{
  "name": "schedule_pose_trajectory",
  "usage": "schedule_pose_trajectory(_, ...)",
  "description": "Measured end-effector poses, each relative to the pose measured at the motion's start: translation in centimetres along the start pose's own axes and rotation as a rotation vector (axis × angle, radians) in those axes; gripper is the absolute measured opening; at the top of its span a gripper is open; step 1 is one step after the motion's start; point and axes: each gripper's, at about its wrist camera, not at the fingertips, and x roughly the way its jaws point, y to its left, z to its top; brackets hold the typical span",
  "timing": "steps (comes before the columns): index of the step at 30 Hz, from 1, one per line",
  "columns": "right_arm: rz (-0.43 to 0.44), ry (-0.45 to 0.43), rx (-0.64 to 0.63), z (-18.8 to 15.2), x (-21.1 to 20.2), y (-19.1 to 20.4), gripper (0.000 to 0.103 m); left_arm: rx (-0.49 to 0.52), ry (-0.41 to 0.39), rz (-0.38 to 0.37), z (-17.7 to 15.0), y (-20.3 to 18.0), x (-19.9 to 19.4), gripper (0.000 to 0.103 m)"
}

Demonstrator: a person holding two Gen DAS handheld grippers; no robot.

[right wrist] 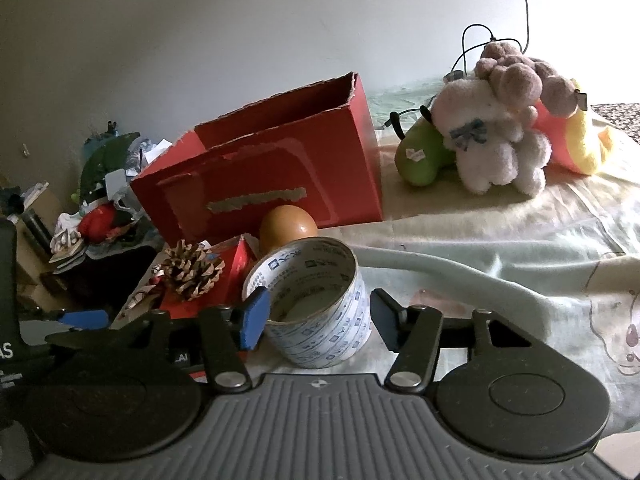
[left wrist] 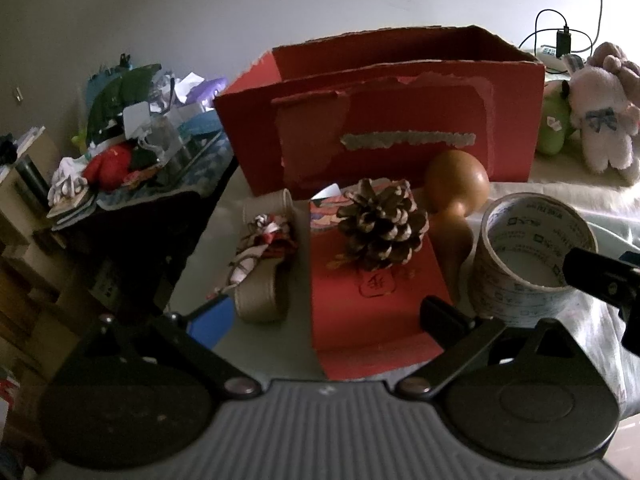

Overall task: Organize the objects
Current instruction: 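Move the right gripper toward the clear tape roll, then close the right gripper on the tape roll rim and lift it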

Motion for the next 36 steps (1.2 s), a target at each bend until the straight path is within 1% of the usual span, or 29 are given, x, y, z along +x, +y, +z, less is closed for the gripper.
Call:
schedule_pose_trajectory(7, 0.018, -0.004, -0.002, 0.0, 0.0, -0.1, 0.056, 0.01, -0.007, 0.014, 0.0, -0.2, -0.1, 0.1)
schedule_pose_trajectory(9, 0.019, -0.006, -0.001, 0.0, 0.0, -0.1, 0.055, 0.002, -0.008, 0.009, 0.0, -0.2, -0.1, 0.1)
schedule_pose_trajectory(11, 0.02, -0.008, 0.001, 0.0, 0.0, -0.2, 0.051, 0.005, -0.008, 0.012, 0.0, -0.2, 0.0, 0.1)
schedule_pose_trajectory(14, 0.027, -0.009, 0.006, 0.0, 0.1, -0.3, 0.046, 0.006, -0.008, 0.012, 0.0, -0.2, 0.0, 0.1)
schedule_pose_trajectory(23, 0.038, -0.03, -0.012, 0.5, 0.0, -0.3, 0.041, 0.029, -0.012, 0.007, 0.2, -0.3, -0.4, 0.1)
schedule_pose_trajectory(28, 0.027, -0.041, -0.002, 1.2, 0.2, -1.2, 0.037, 0.036, -0.027, -0.034, 0.6, -0.3, -1.2, 0.095)
schedule_pose_trajectory(29, 0.026, -0.041, 0.003, 1.3, 0.2, -1.4, 0.035, 0.033, -0.042, -0.042, 0.6, -0.3, -1.4, 0.094)
schedule_pose_trajectory(31, 0.028, -0.041, 0.003, 1.5, 0.4, -1.7, 0.033, 0.046, -0.03, -0.074, 0.8, -0.4, -1.7, 0.092)
schedule_pose_trajectory(32, 0.027, -0.041, 0.001, 1.6, 0.5, -1.8, 0.033, 0.05, -0.023, -0.101, 0.9, -0.4, -1.8, 0.091)
schedule_pose_trajectory(34, 0.021, -0.04, -0.001, 1.8, 0.9, -2.2, 0.032, 0.048, -0.013, -0.189, 1.1, -0.3, -2.0, 0.087)
schedule_pose_trajectory(36, 0.019, -0.036, 0.008, 1.9, 1.3, -2.7, 0.032, 0.039, 0.017, -0.282, 1.3, -0.1, -2.1, 0.079)
